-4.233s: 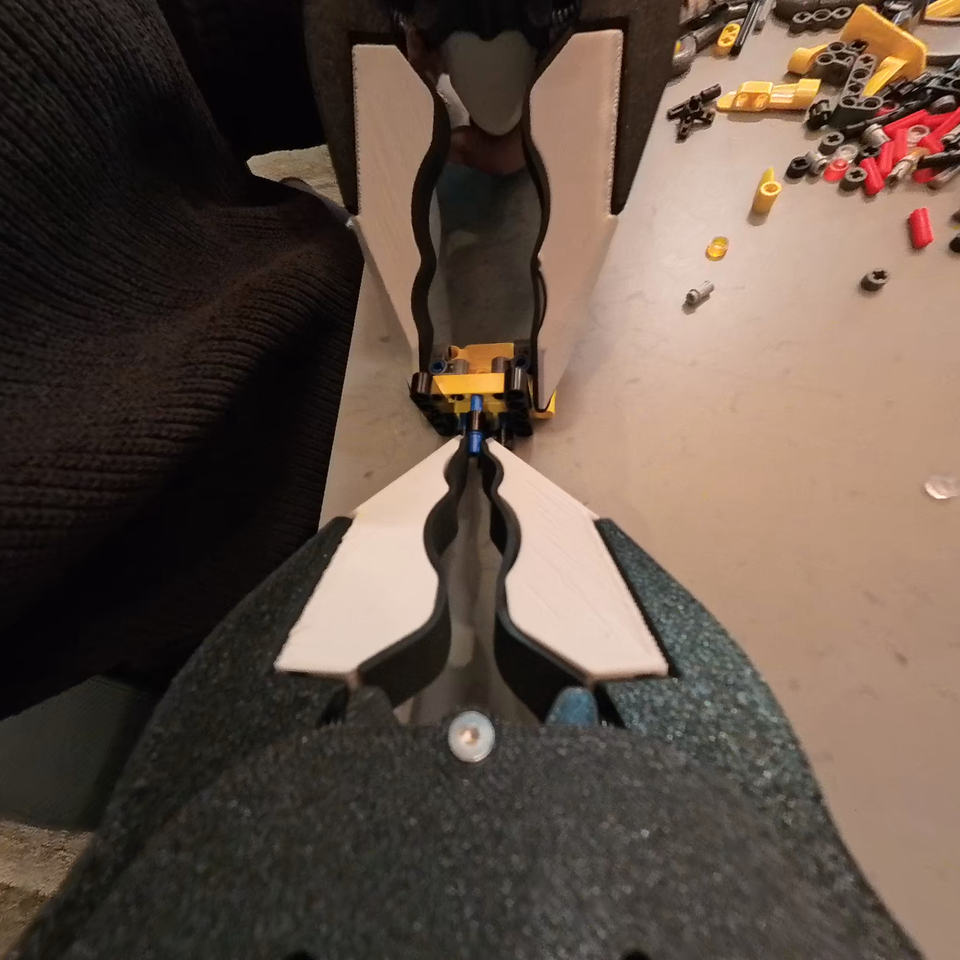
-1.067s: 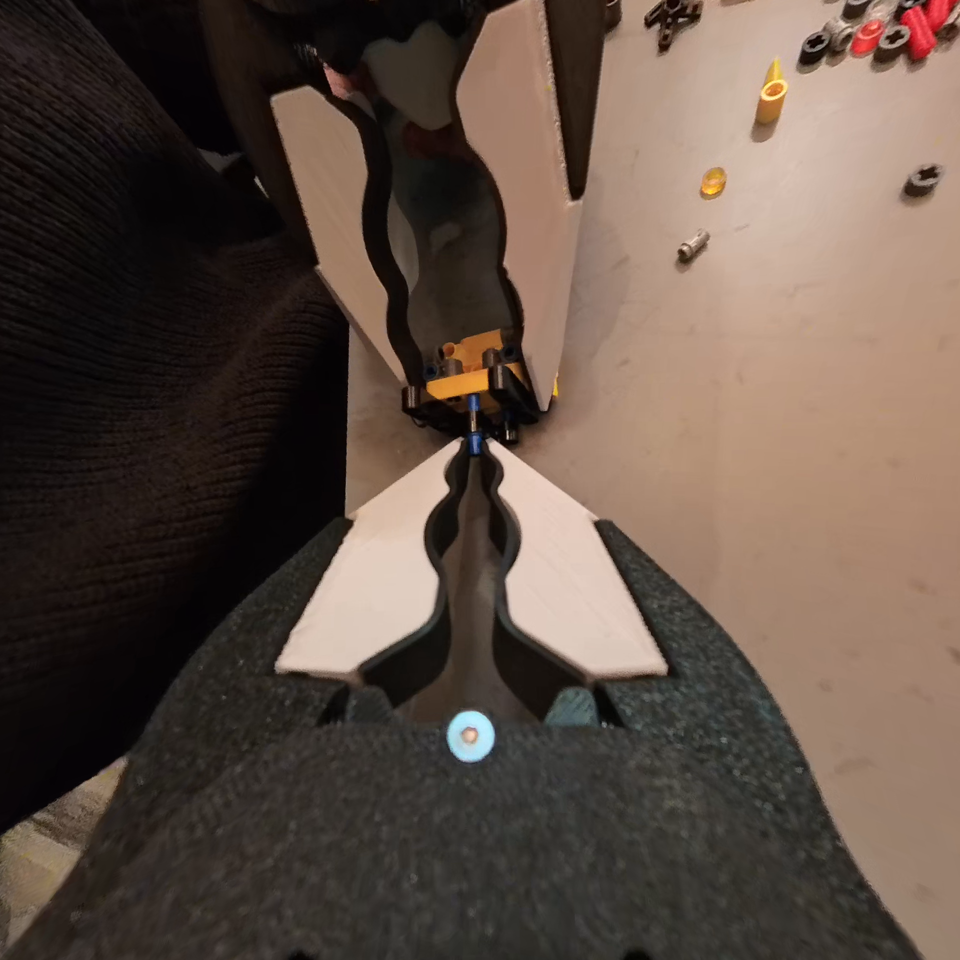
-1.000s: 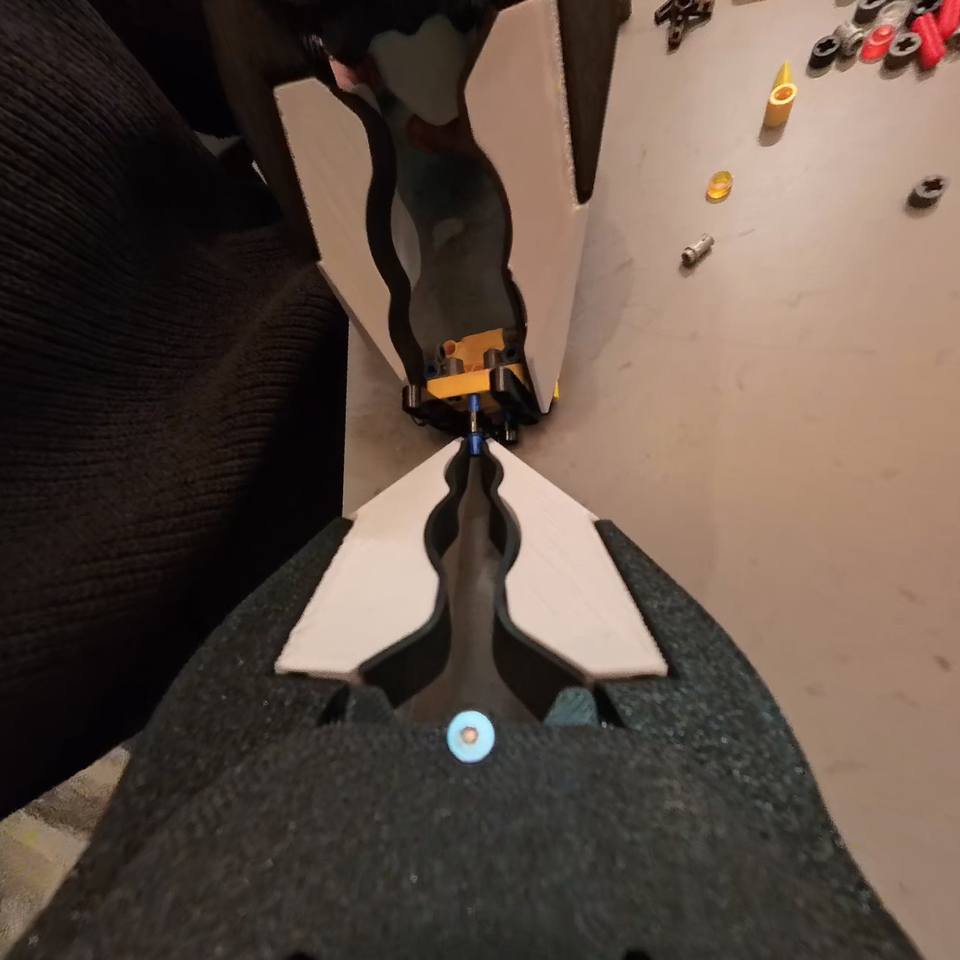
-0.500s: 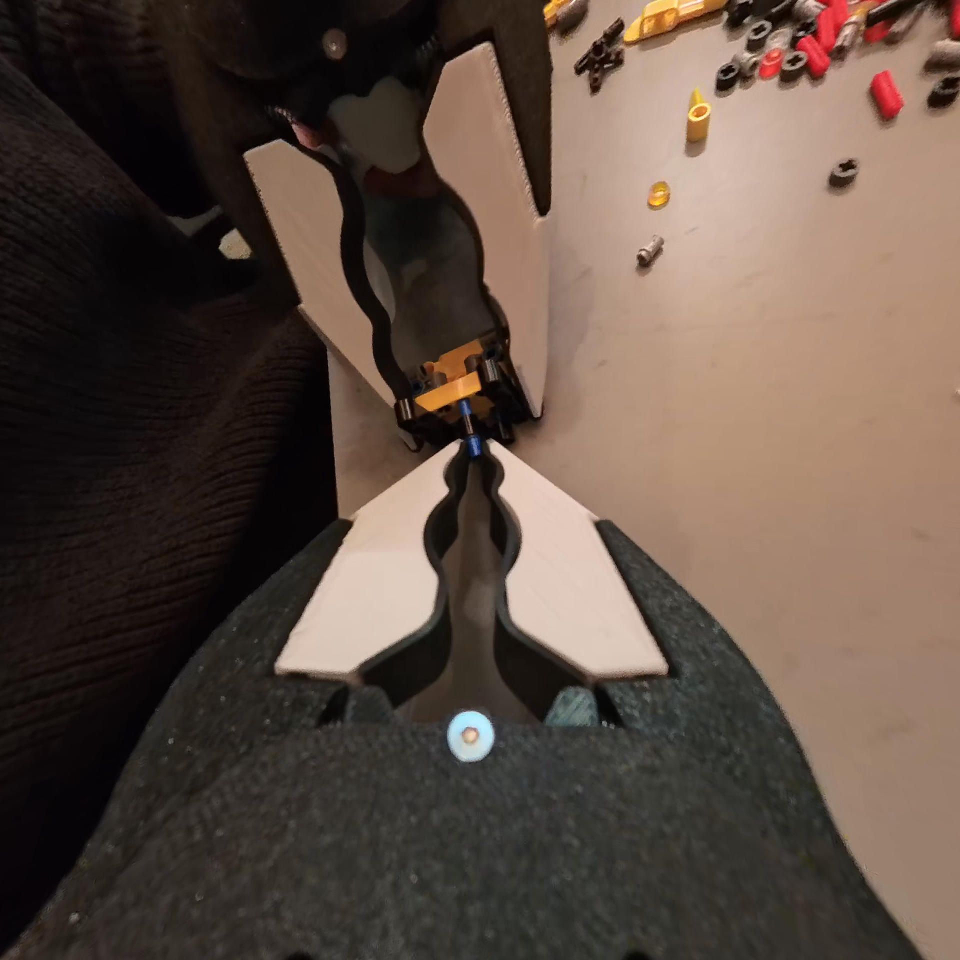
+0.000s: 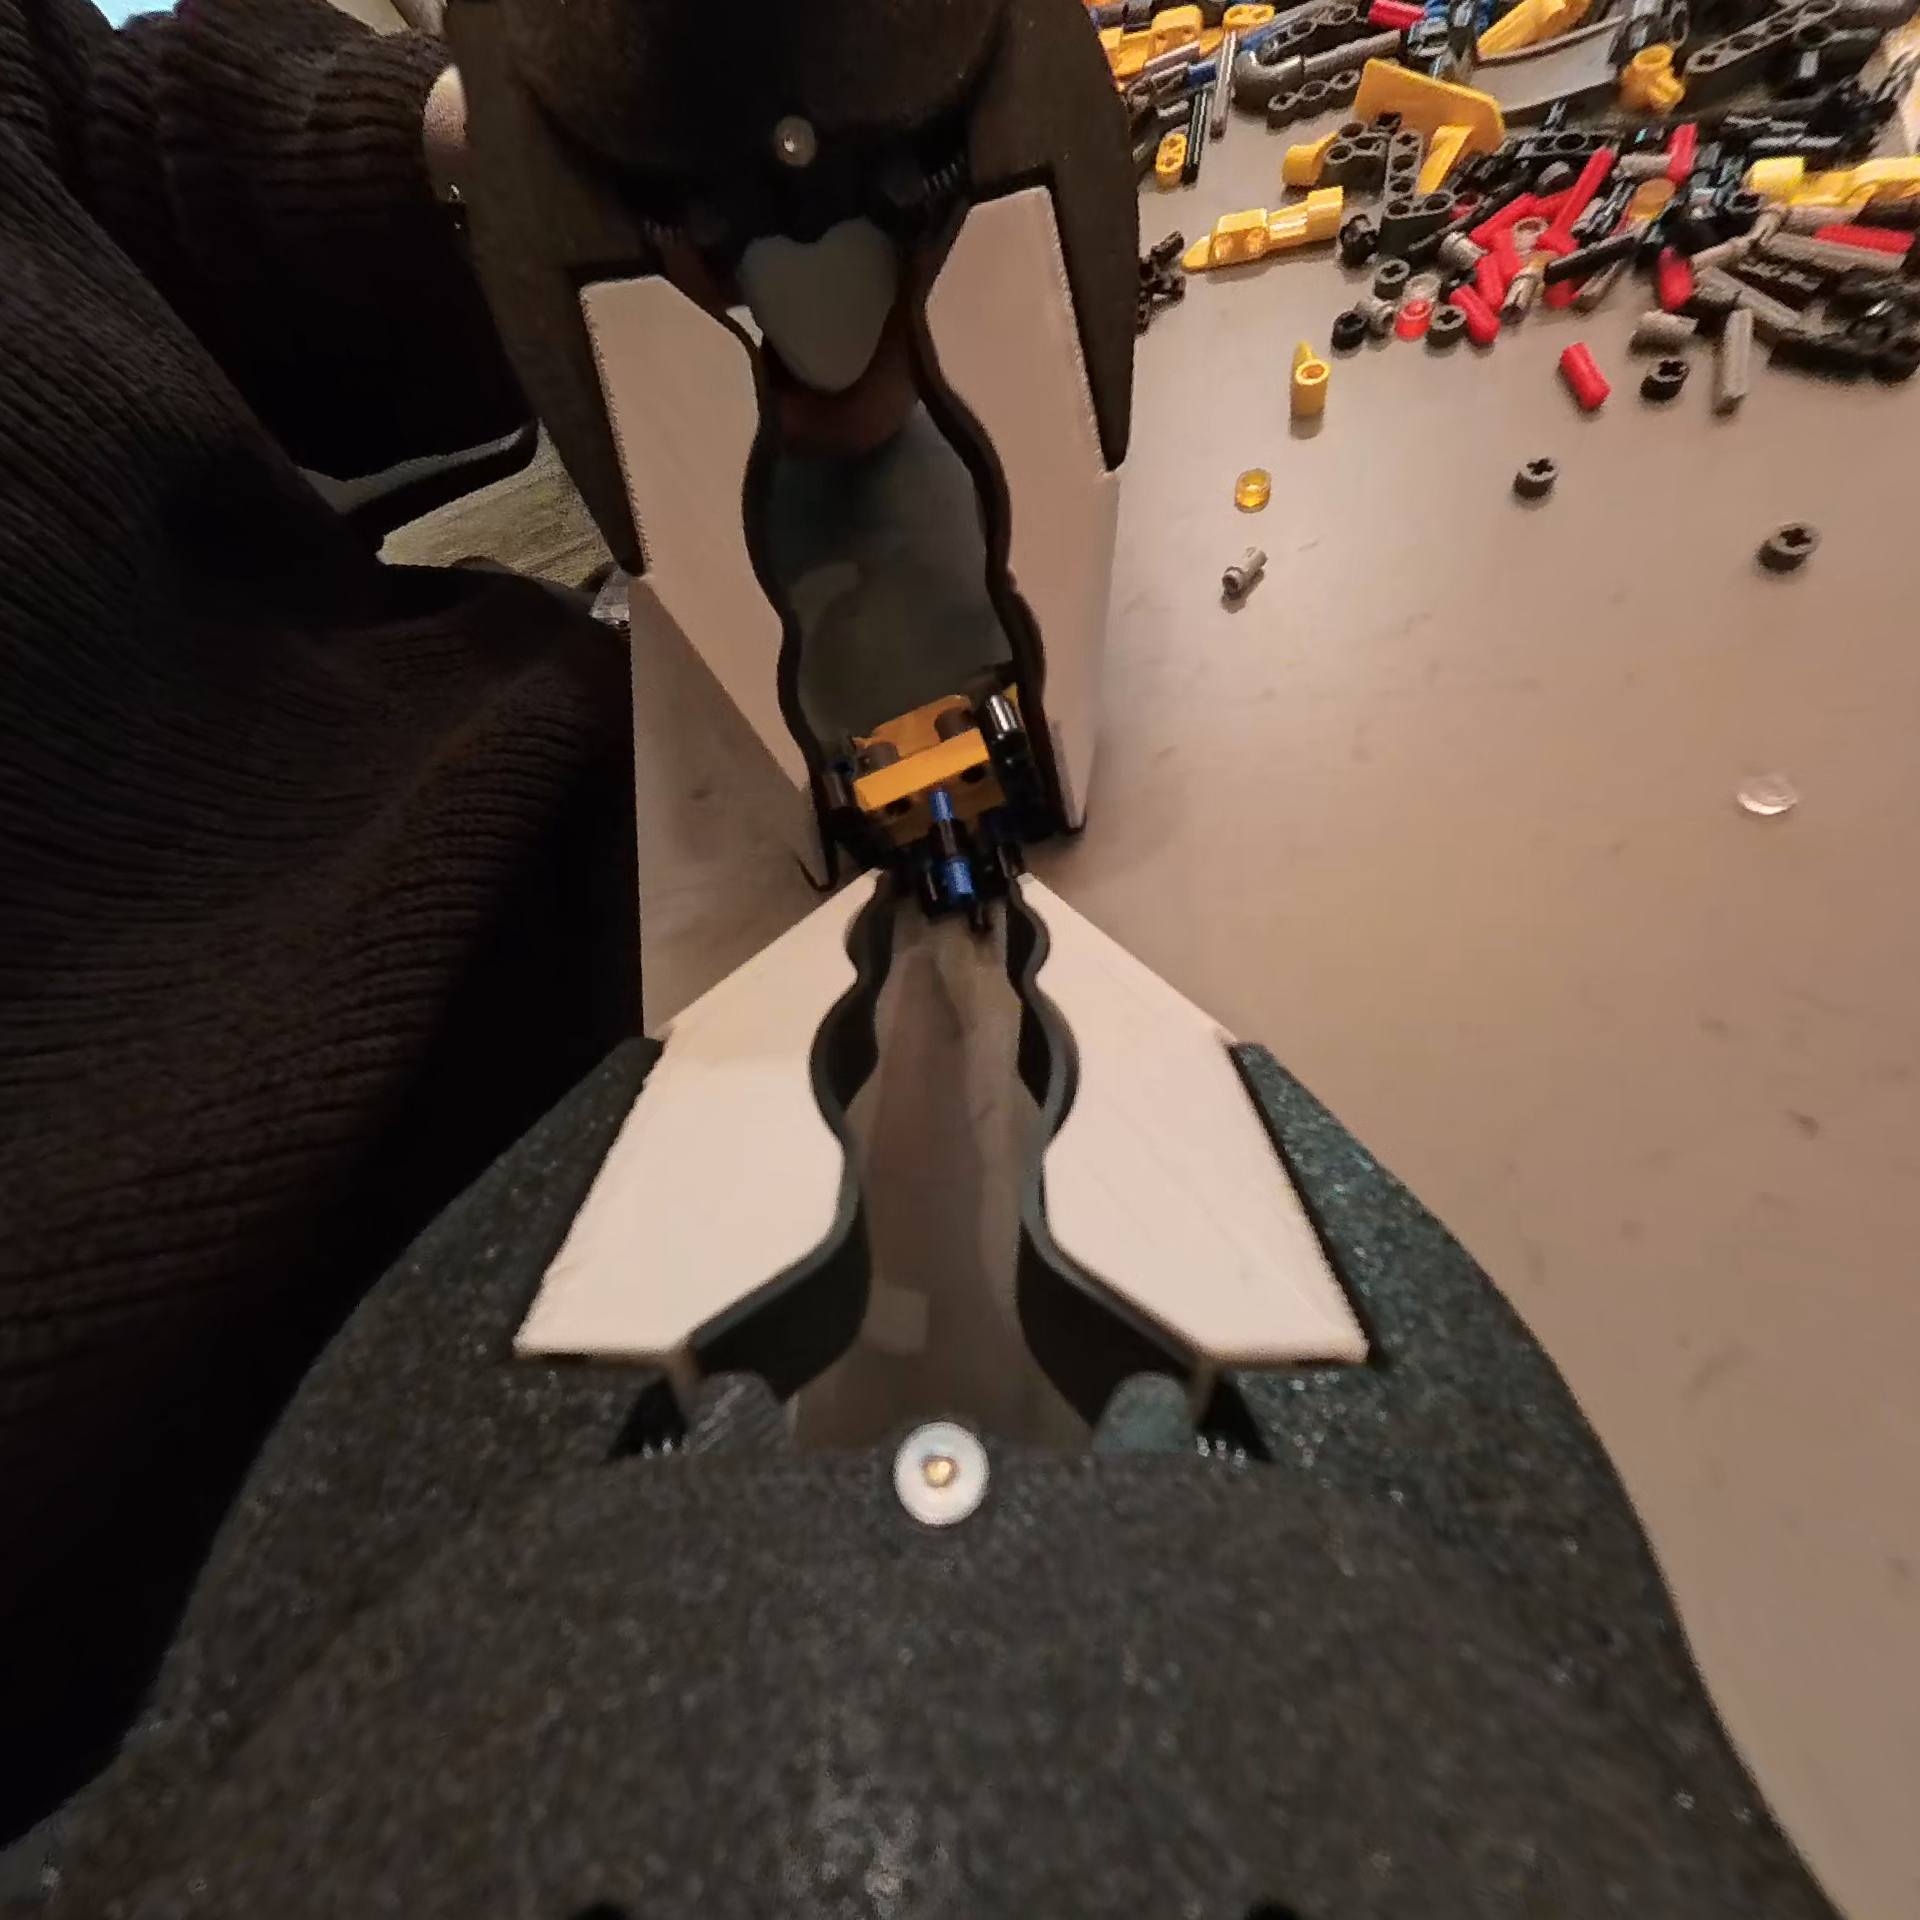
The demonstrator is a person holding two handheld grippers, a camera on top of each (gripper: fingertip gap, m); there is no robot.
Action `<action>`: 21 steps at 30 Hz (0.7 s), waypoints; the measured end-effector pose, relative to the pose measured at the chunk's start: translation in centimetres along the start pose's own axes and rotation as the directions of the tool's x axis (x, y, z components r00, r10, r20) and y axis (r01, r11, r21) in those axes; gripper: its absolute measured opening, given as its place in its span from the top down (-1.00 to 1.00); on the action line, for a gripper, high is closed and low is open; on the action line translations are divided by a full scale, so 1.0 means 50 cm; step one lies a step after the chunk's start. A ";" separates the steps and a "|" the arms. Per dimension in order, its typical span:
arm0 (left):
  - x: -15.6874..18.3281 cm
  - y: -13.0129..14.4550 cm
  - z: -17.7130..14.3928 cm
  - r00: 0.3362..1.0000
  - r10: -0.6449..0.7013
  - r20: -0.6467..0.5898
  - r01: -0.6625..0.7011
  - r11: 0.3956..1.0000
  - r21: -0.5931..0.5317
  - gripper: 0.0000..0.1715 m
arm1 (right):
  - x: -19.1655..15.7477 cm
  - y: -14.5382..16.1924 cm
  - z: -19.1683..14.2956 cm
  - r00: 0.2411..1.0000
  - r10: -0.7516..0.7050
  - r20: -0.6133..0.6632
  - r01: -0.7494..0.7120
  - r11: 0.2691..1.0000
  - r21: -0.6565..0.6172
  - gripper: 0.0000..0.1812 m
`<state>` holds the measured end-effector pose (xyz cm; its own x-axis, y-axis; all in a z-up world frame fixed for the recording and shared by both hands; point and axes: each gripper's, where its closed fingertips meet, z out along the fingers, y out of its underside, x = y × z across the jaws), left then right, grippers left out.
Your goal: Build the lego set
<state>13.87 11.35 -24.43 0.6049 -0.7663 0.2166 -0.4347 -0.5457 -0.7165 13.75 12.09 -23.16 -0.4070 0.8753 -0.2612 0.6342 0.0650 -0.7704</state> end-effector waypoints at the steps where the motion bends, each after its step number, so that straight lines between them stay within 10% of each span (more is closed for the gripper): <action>1: 0.000 0.001 0.001 1.000 0.002 0.005 -0.002 1.000 -0.006 0.45 | -0.001 -0.002 -0.002 1.000 -0.012 0.000 0.012 1.000 0.009 0.78; 7: -0.001 0.001 -0.001 0.999 0.015 0.028 -0.015 1.000 -0.006 0.23 | 0.008 -0.014 -0.006 0.992 -0.120 -0.045 0.121 0.992 0.025 0.87; 21: -0.005 0.010 -0.019 0.998 0.021 0.064 -0.021 1.000 0.001 0.40 | -0.001 -0.005 0.019 0.983 -0.185 0.014 0.186 0.981 -0.049 0.93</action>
<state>12.86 10.93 -24.21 0.6368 -0.7546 0.1585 -0.4472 -0.5289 -0.7213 12.99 11.56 -23.53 -0.5268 0.8412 -0.1223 0.5792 0.2500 -0.7759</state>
